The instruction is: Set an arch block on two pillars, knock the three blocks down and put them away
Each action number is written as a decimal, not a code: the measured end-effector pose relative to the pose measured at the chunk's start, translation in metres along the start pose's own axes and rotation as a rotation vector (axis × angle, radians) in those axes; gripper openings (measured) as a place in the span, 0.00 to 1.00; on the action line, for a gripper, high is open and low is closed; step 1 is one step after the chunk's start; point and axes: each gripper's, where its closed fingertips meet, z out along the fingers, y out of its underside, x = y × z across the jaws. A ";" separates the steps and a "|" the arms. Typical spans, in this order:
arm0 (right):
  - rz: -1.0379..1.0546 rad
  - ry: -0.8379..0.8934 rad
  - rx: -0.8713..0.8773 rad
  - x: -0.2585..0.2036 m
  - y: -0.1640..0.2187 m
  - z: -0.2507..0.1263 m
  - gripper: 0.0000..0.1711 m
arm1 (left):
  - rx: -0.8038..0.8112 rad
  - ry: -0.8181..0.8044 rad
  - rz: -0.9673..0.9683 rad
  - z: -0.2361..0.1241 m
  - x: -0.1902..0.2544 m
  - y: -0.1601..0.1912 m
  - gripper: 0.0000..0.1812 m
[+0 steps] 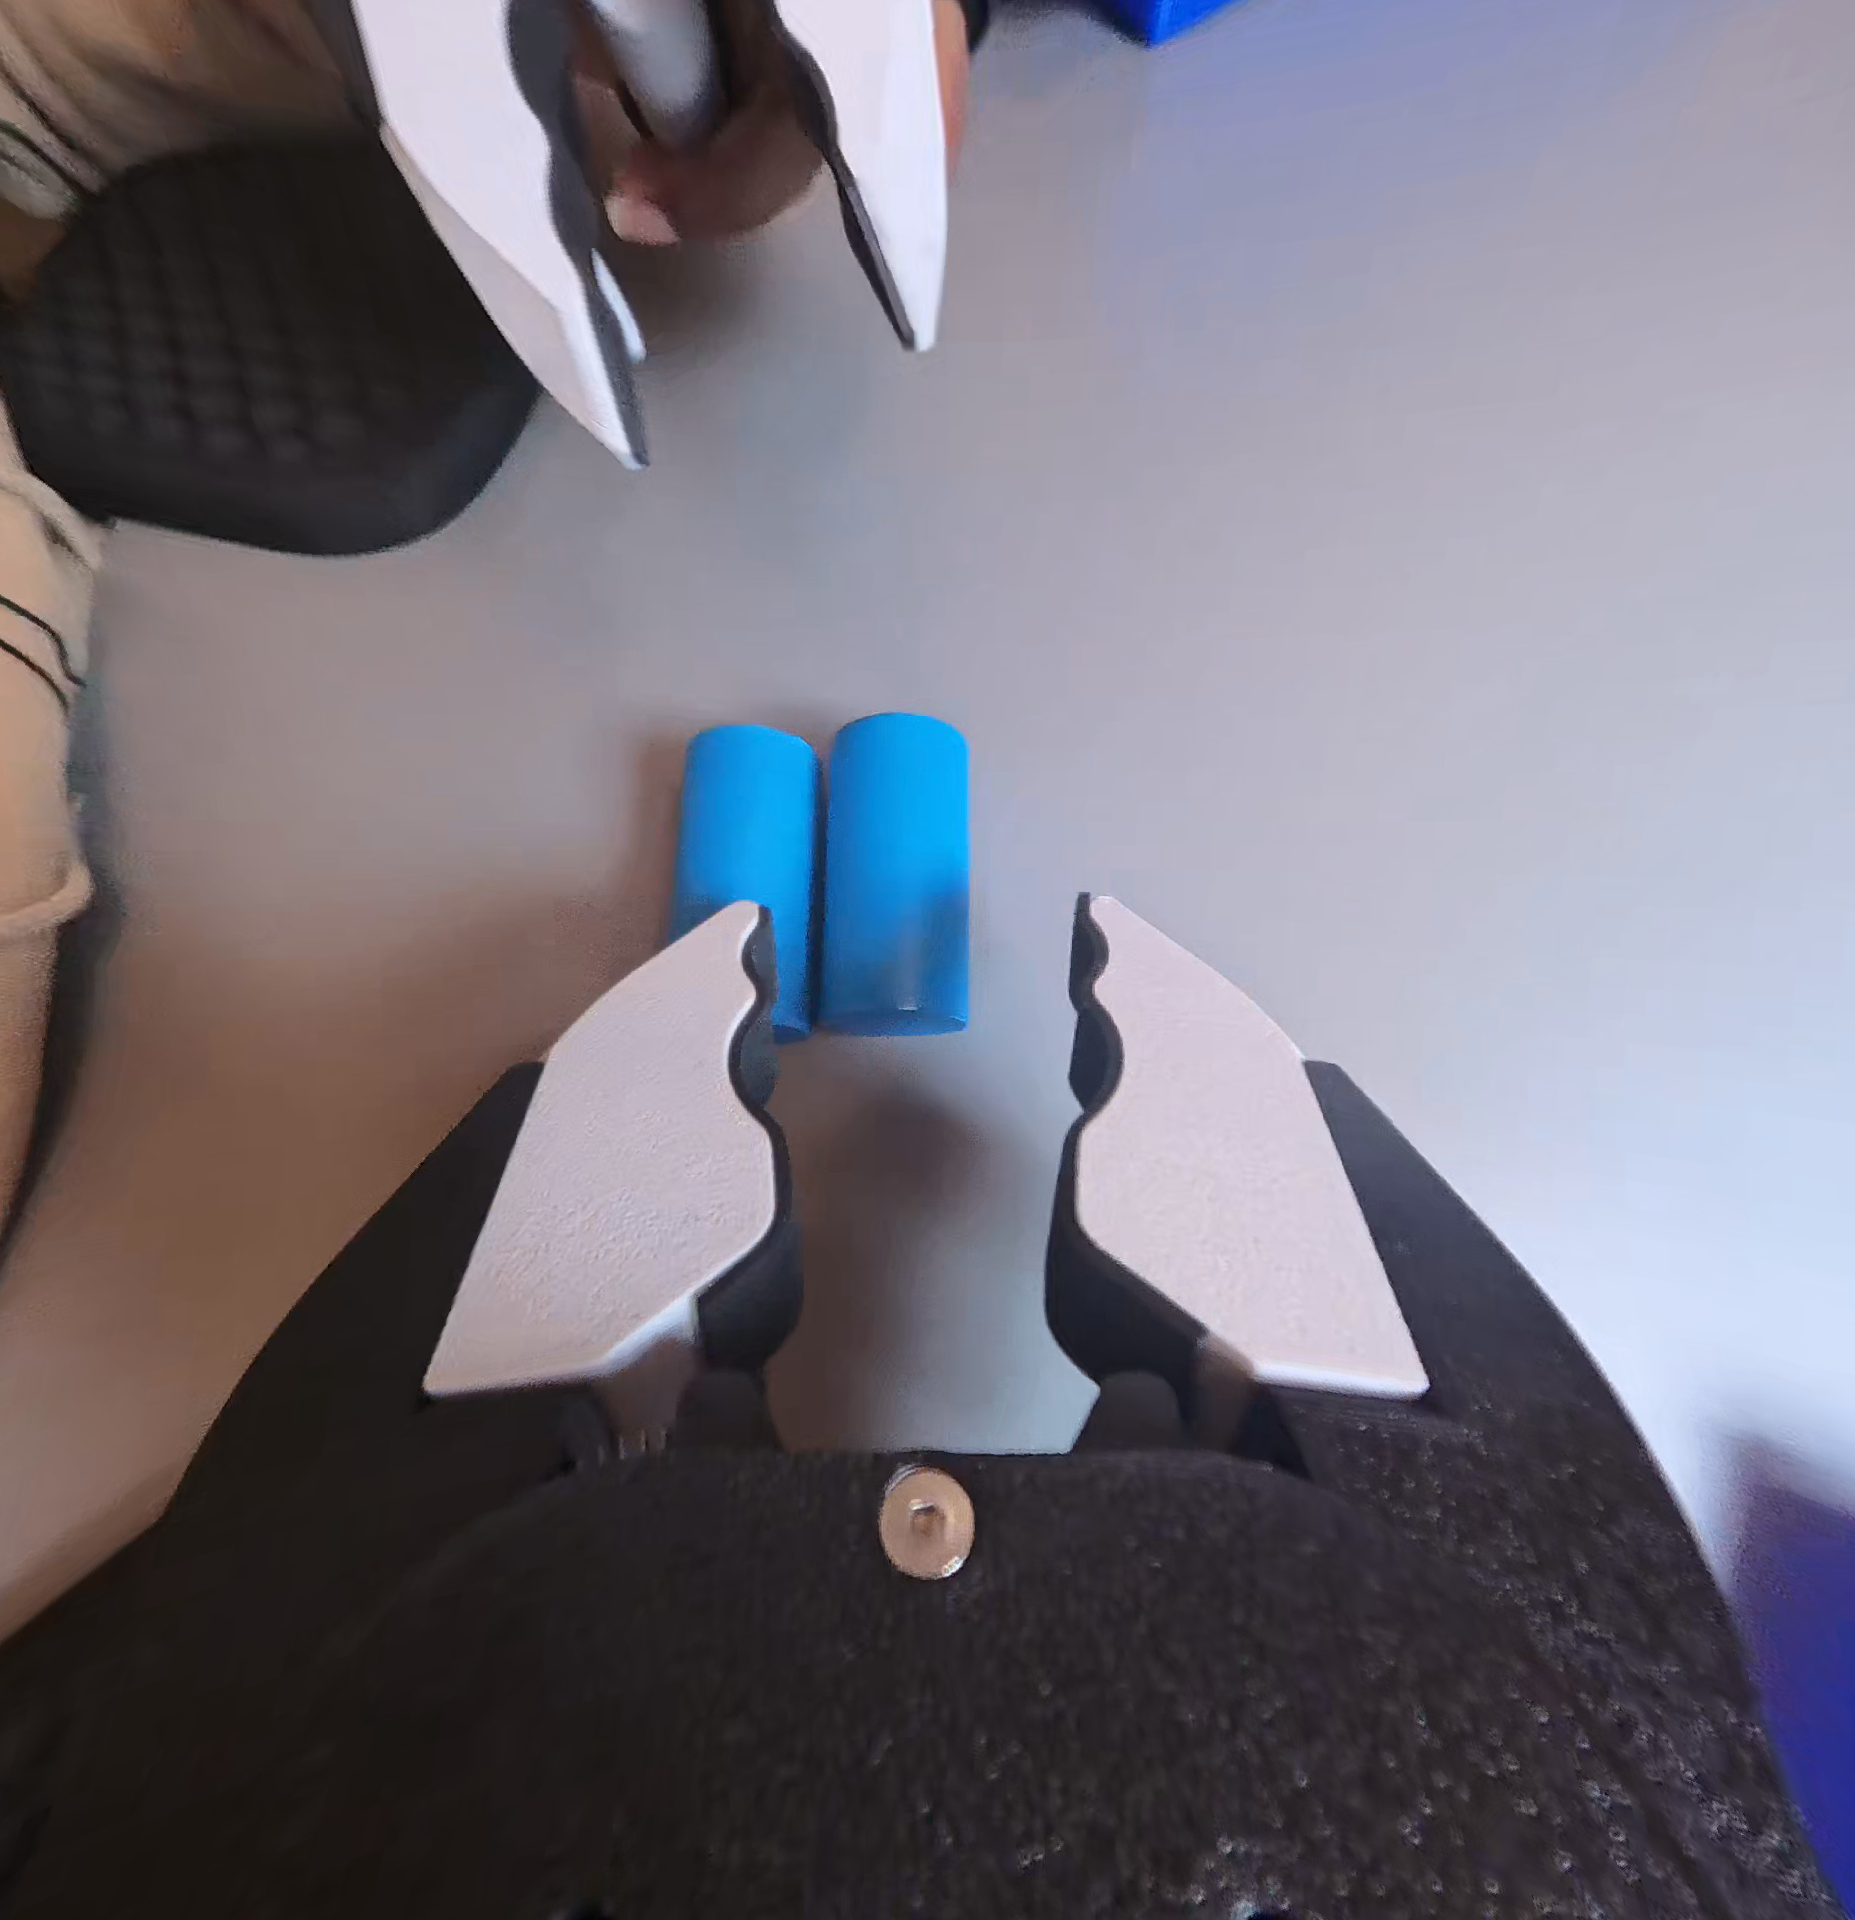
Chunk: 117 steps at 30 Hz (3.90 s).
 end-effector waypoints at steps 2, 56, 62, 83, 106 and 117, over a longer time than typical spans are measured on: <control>-0.027 0.006 -0.107 -0.001 0.014 0.015 0.21 | -0.018 0.010 -0.007 -0.001 0.005 0.009 0.27; -0.019 0.121 -0.100 -0.056 -0.002 0.023 0.23 | -0.295 -0.007 0.140 0.038 0.044 0.046 0.22; -0.085 0.108 -0.137 -0.054 0.000 0.043 0.19 | -0.217 -0.042 0.154 0.034 0.042 0.031 0.20; 0.589 1.247 -0.688 0.280 0.162 -0.256 0.20 | -0.061 -0.041 0.050 0.029 0.033 0.013 0.17; 0.114 0.855 0.399 0.133 -0.048 -0.162 0.03 | 0.221 -0.310 0.019 -0.028 -0.019 -0.035 0.00; 0.013 0.653 0.494 0.075 -0.063 -0.100 0.00 | 0.252 -0.892 -0.062 -0.181 -0.139 -0.024 0.00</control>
